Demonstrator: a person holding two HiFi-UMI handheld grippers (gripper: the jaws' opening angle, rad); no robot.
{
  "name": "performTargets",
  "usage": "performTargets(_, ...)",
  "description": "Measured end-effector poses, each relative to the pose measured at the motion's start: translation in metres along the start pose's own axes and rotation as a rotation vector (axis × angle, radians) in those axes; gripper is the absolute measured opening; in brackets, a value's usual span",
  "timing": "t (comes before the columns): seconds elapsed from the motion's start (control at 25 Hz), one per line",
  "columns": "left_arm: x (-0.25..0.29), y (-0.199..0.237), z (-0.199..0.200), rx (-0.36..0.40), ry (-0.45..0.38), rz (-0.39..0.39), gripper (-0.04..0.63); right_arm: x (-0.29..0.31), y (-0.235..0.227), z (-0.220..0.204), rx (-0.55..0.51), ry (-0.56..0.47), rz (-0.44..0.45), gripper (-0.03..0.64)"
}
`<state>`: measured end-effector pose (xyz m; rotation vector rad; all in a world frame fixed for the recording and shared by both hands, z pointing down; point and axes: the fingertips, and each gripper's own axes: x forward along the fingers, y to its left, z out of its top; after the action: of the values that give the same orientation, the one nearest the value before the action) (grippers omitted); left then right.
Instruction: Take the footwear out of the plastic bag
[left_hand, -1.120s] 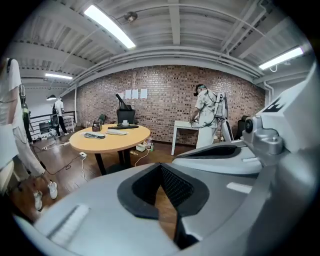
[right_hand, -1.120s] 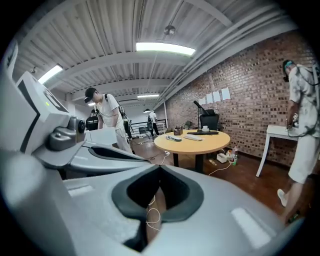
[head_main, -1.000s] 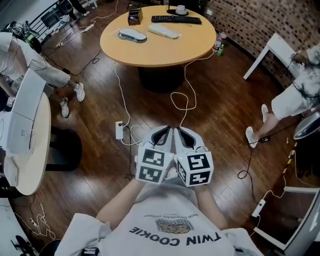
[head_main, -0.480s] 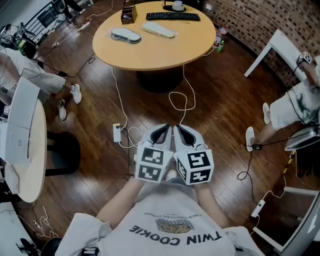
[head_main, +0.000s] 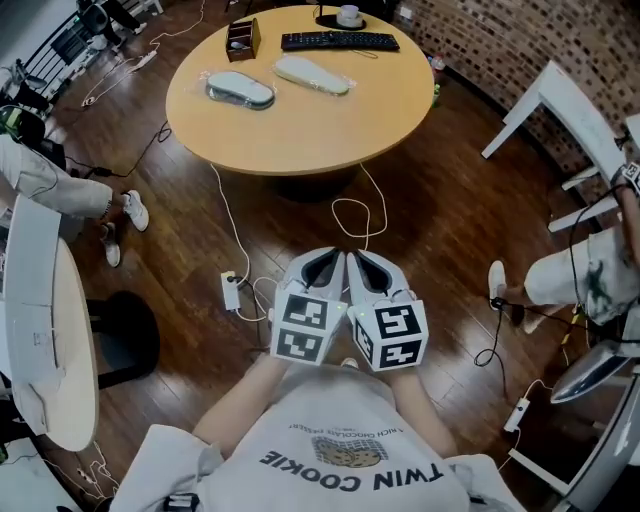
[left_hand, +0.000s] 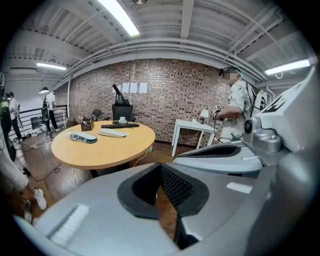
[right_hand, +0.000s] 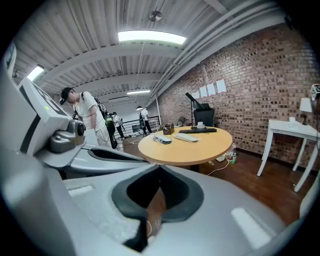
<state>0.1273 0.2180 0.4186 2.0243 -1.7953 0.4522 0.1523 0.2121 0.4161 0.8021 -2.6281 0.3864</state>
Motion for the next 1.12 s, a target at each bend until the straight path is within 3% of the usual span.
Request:
performTargets(0.52,0.040,0.121,0.048,0.030,-0.018,-0.098,0.006,0.118,0.015,0.063,0.006,0.004,-0.099,0.002)
performTargets(0.84,0.077,0.142,0.064,0.042,-0.013,-0.141,0.006,0.153,-0.009,0.079,0.016,0.000,-0.137,0.002)
performTargets(1.12,0.130,0.156,0.086,0.053,-0.007,-0.128,0.006,0.192,-0.054,0.094,0.033,-0.017,-0.125,0.002)
